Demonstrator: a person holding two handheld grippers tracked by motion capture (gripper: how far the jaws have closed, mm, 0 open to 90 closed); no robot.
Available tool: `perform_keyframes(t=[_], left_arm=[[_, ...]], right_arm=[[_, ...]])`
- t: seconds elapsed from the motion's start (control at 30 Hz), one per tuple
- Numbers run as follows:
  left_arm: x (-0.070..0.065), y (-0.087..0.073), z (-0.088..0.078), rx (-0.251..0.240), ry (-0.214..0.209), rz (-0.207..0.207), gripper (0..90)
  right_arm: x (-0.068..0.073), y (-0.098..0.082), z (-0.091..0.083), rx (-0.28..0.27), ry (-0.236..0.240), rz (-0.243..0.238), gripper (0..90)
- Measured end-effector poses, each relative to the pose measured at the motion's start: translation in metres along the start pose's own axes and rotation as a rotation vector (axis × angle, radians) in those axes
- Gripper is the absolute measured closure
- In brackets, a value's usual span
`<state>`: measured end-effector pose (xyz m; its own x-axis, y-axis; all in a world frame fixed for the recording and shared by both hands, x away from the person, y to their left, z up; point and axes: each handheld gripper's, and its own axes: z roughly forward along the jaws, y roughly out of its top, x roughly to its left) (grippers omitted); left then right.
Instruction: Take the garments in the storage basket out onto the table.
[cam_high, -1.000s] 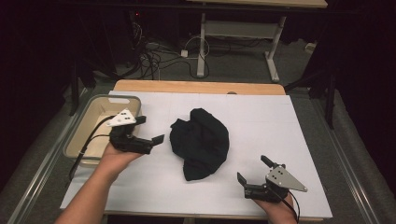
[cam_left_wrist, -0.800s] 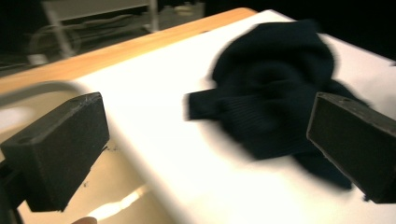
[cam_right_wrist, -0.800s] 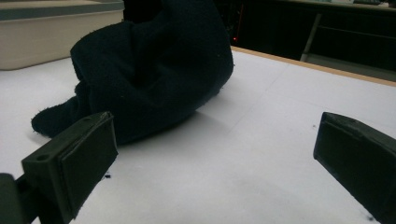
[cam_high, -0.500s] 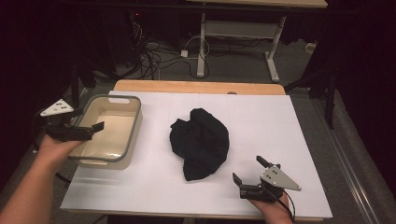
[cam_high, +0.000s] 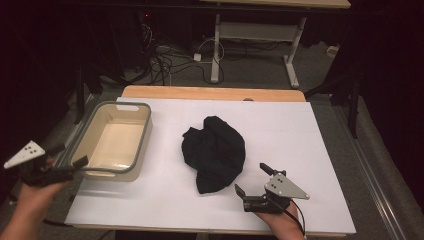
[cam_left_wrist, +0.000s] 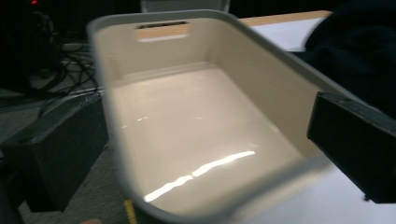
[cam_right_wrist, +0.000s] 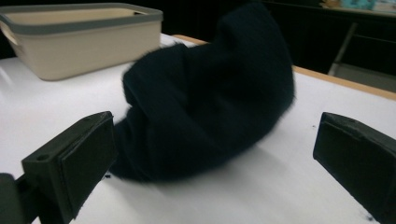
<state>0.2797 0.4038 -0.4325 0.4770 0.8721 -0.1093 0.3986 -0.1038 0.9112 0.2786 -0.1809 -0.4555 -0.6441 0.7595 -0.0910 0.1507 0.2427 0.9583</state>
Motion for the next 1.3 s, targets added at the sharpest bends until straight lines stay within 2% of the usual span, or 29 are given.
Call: perform_keyframes(t=[0.13, 0.2, 0.27, 0.3, 0.43, 0.53, 0.6, 0.63, 0.73, 0.83, 0.93, 1.0, 1.03, 1.1, 1.23, 1.3], left_arm=[[-0.057, -0.014, -0.003, 0.000, -0.050, 0.021, 0.0], [-0.084, -0.019, 0.001, 0.006, -0.090, 0.035, 0.0], [-0.107, -0.022, 0.009, 0.009, -0.131, 0.036, 0.0], [-0.118, -0.022, 0.014, 0.015, -0.157, 0.037, 0.0], [-0.161, -0.021, 0.040, 0.041, -0.234, 0.100, 0.0], [-0.184, -0.020, 0.068, 0.065, -0.290, 0.109, 0.0], [-0.196, -0.019, 0.088, 0.080, -0.311, 0.116, 0.0], [-0.201, -0.018, 0.098, 0.092, -0.317, 0.124, 0.0], [-0.208, -0.015, 0.129, 0.119, -0.291, 0.162, 0.0], [-0.205, -0.011, 0.155, 0.144, -0.262, 0.158, 0.0], [-0.202, -0.008, 0.174, 0.159, -0.221, 0.186, 0.0], [-0.199, -0.006, 0.182, 0.183, -0.215, 0.169, 0.0], [-0.198, -0.006, 0.182, 0.178, -0.217, 0.161, 0.0], [-0.197, -0.007, 0.180, 0.158, -0.210, 0.169, 0.0], [-0.200, -0.010, 0.177, 0.135, -0.213, 0.201, 0.0], [-0.202, -0.011, 0.175, 0.121, -0.219, 0.223, 0.0]], right_arm=[[0.007, 0.015, 0.013, 0.010, 0.026, 0.008, 4.6], [0.011, 0.021, 0.020, 0.019, 0.047, -0.014, 7.3], [0.016, 0.025, 0.028, 0.025, 0.060, -0.017, 11.1], [0.017, 0.027, 0.031, 0.025, 0.062, -0.019, 12.7], [0.020, 0.028, 0.043, 0.041, 0.070, -0.025, 16.5], [0.022, 0.025, 0.049, 0.050, 0.079, -0.020, 17.1], [0.023, 0.022, 0.052, 0.063, 0.079, -0.024, 17.4], [0.024, 0.020, 0.053, 0.072, 0.078, -0.027, 17.7], [0.024, 0.015, 0.058, 0.109, 0.068, -0.034, 19.0], [0.022, 0.010, 0.064, 0.148, 0.054, -0.038, 21.2], [0.020, 0.006, 0.070, 0.190, 0.043, -0.037, 24.6], [0.019, 0.003, 0.076, 0.224, 0.048, -0.038, 27.5], [0.019, 0.001, 0.078, 0.241, 0.052, -0.038, 29.6], [0.018, -0.002, 0.081, 0.268, 0.067, -0.038, 38.7], [0.017, -0.005, 0.082, 0.285, 0.097, -0.028, 70.4], [0.017, -0.004, 0.079, 0.272, 0.101, -0.042, 77.0]])
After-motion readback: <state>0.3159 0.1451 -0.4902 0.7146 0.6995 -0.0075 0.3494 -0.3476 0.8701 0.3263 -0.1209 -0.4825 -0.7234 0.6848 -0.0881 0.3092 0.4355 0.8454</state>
